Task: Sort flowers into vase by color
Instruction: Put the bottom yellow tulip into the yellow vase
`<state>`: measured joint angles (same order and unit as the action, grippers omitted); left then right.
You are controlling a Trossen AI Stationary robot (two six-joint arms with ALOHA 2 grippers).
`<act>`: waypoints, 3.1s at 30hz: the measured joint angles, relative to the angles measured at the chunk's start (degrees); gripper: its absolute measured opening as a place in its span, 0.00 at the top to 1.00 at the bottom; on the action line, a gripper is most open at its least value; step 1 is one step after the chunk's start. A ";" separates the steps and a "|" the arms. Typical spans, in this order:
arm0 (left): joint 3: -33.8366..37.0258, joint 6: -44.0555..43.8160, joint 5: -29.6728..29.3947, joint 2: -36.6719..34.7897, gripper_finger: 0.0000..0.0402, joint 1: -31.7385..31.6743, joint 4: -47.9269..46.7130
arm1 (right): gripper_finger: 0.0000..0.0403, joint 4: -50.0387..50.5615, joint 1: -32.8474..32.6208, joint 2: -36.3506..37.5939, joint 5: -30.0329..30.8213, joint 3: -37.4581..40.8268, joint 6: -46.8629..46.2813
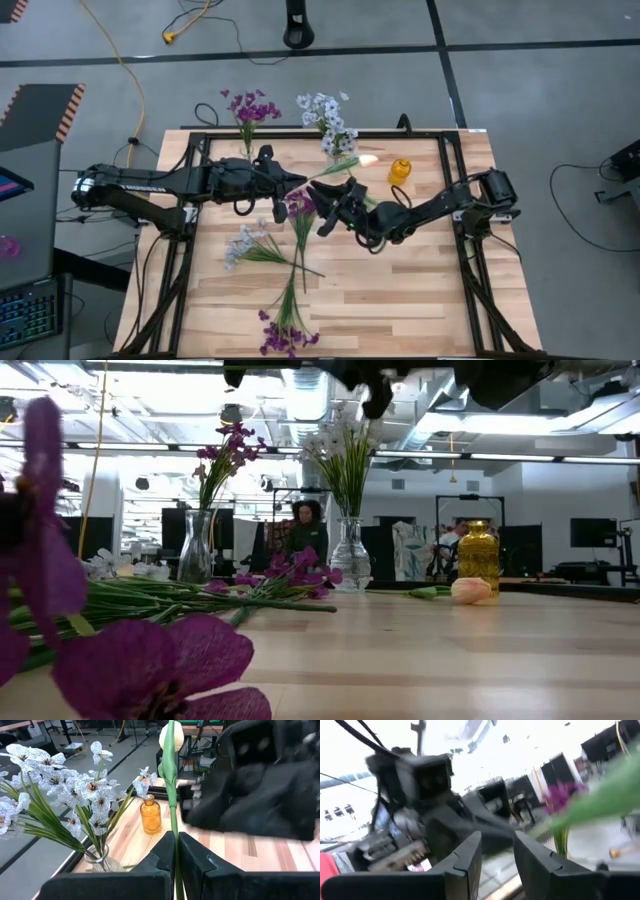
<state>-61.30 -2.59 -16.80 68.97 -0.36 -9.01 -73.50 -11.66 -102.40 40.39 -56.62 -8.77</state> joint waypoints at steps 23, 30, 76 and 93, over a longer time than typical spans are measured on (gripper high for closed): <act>0.02 -0.20 0.04 0.00 0.99 0.00 -0.58 | 0.66 2.96 -1.10 0.01 6.48 0.00 -0.10; 0.02 -0.22 0.44 0.00 0.99 0.00 -0.58 | 0.66 3.36 1.55 -0.01 5.97 0.00 -3.29; 0.02 6.17 3.67 -0.09 0.98 0.00 -0.36 | 0.91 2.37 2.65 0.64 -0.01 0.00 0.34; -4.59 12.16 1.66 -6.36 0.74 0.02 -17.64 | 0.92 61.56 1.14 32.79 9.01 -0.04 -1.05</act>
<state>-65.89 9.57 -15.14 62.61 -0.34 -26.65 -11.94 -10.52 -69.62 49.41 -56.66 -9.82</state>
